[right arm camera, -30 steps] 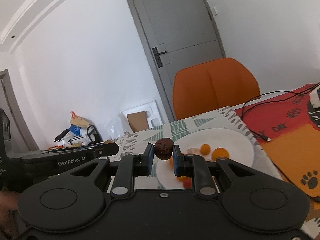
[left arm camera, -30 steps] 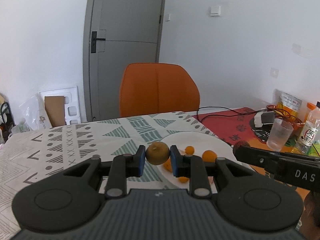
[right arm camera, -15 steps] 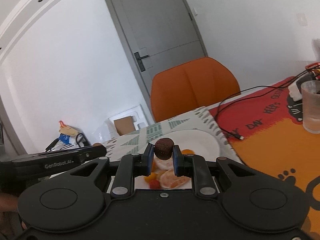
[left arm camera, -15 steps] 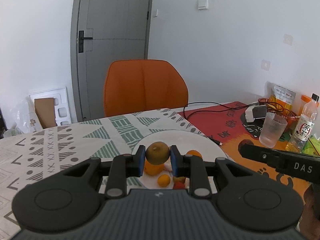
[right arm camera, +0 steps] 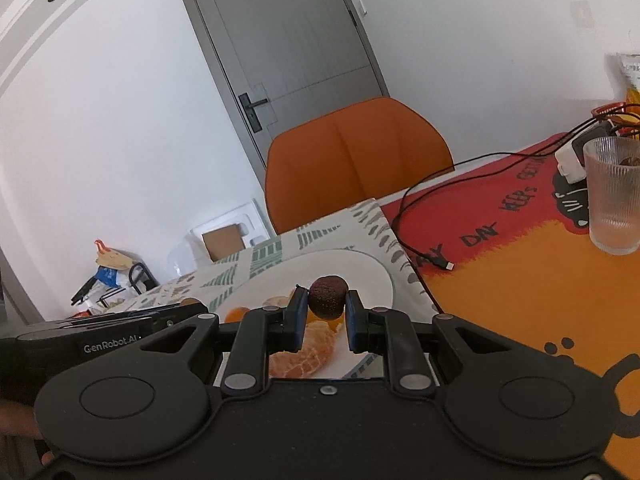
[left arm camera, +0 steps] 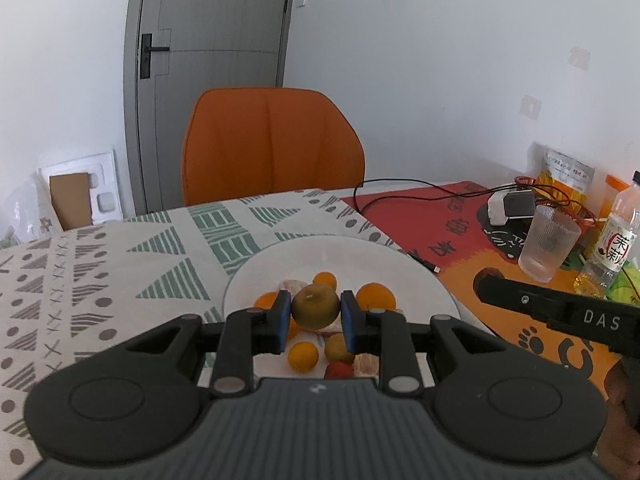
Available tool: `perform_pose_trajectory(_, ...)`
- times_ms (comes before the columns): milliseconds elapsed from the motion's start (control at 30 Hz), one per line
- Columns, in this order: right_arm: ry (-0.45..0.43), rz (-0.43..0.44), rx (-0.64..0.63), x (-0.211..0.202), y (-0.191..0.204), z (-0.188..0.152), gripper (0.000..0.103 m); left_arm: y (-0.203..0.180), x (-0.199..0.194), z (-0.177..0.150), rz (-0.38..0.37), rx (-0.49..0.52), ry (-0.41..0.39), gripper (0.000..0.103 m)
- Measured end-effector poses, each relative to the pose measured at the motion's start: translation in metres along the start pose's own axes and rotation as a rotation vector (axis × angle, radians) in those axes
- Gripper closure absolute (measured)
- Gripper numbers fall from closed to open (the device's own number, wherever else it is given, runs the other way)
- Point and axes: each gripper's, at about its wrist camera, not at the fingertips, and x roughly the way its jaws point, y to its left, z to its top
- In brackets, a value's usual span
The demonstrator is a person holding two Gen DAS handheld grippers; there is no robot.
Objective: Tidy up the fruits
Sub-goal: 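Open left tool releasing the brownish fruit while right tool drops the dark plum into bowl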
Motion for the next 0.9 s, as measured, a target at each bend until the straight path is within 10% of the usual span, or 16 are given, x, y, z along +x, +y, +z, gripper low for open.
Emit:
perform_pose_trajectory(767, 0.06, -0.003, -0.009, 0.041, 0.0, 0.004, 0.085, 0.033, 0.019, 0.003, 0.062, -0.084, 0.008, 0.058)
perform_pose_trajectory(900, 0.039, -0.016, -0.016, 0.039, 0.004, 0.008, 0.059, 0.037, 0.013, 0.003, 0.072, -0.084, 0.0, 0.05)
